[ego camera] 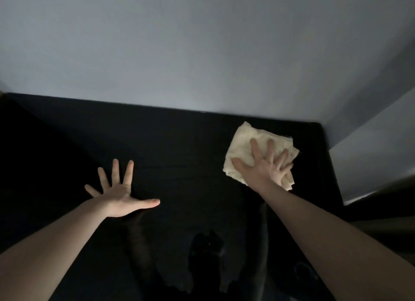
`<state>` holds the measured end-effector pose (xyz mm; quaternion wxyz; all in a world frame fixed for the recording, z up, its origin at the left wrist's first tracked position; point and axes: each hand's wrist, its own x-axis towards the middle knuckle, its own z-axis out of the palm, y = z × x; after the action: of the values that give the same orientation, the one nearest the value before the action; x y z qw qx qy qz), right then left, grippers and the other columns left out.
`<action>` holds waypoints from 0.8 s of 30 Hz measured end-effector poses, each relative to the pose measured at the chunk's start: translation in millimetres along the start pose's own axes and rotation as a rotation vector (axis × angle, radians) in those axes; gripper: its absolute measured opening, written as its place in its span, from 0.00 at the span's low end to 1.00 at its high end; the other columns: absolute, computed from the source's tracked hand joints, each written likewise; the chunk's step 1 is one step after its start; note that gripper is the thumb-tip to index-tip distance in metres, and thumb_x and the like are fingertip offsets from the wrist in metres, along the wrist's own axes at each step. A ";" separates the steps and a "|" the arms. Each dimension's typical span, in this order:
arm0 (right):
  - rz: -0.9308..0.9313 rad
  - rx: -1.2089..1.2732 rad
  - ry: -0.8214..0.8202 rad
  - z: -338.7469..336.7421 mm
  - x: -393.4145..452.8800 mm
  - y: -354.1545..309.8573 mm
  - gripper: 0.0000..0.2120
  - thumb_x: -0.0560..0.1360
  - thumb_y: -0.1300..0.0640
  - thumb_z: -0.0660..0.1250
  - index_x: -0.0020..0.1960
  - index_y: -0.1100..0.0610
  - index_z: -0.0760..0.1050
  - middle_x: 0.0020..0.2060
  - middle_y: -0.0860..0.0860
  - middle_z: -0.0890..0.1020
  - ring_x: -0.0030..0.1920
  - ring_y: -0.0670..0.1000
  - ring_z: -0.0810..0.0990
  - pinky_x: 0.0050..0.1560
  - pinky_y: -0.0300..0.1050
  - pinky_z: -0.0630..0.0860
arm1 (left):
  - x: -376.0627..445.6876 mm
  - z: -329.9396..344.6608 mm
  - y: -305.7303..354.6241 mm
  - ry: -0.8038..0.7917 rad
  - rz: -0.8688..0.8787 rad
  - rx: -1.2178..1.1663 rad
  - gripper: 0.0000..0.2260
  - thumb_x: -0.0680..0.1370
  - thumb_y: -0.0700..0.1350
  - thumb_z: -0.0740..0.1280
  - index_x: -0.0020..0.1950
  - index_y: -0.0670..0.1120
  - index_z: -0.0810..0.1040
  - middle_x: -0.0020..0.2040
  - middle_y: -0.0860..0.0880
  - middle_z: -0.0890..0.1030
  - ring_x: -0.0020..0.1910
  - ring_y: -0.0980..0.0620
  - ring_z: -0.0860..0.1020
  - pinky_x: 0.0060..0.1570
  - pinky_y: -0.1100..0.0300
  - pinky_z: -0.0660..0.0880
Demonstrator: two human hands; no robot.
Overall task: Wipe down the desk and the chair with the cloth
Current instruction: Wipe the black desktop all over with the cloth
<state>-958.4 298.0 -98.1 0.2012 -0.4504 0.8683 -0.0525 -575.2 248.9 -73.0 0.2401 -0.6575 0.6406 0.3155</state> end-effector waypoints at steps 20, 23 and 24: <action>0.019 -0.091 0.110 -10.7 17.8 59.0 0.39 0.78 0.24 0.51 0.85 0.36 0.49 0.86 0.50 0.45 0.85 0.64 0.44 0.82 0.70 0.40 | 11.9 -12.8 -7.1 -0.035 0.041 0.052 0.74 0.45 0.91 0.59 0.74 0.64 0.16 0.72 0.51 0.12 0.77 0.33 0.21 0.74 0.21 0.35; 0.093 -0.074 0.140 -1.0 11.1 49.6 0.39 0.78 0.23 0.49 0.85 0.37 0.50 0.85 0.52 0.45 0.84 0.66 0.44 0.82 0.70 0.39 | 14.6 -8.6 -10.7 -0.008 0.071 0.052 0.73 0.49 0.90 0.61 0.74 0.63 0.16 0.73 0.50 0.12 0.76 0.32 0.20 0.73 0.21 0.34; 0.115 -0.067 0.148 2.6 7.1 42.3 0.39 0.78 0.23 0.47 0.85 0.37 0.50 0.85 0.52 0.45 0.84 0.67 0.44 0.81 0.70 0.38 | 15.9 -6.8 -11.3 0.003 0.082 0.053 0.73 0.50 0.90 0.61 0.74 0.63 0.16 0.73 0.50 0.12 0.76 0.32 0.20 0.73 0.21 0.34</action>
<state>-993.3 317.5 -114.1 0.1241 -0.4011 0.9065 -0.0447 -563.5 233.7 -80.9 0.2435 -0.6245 0.6755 0.3072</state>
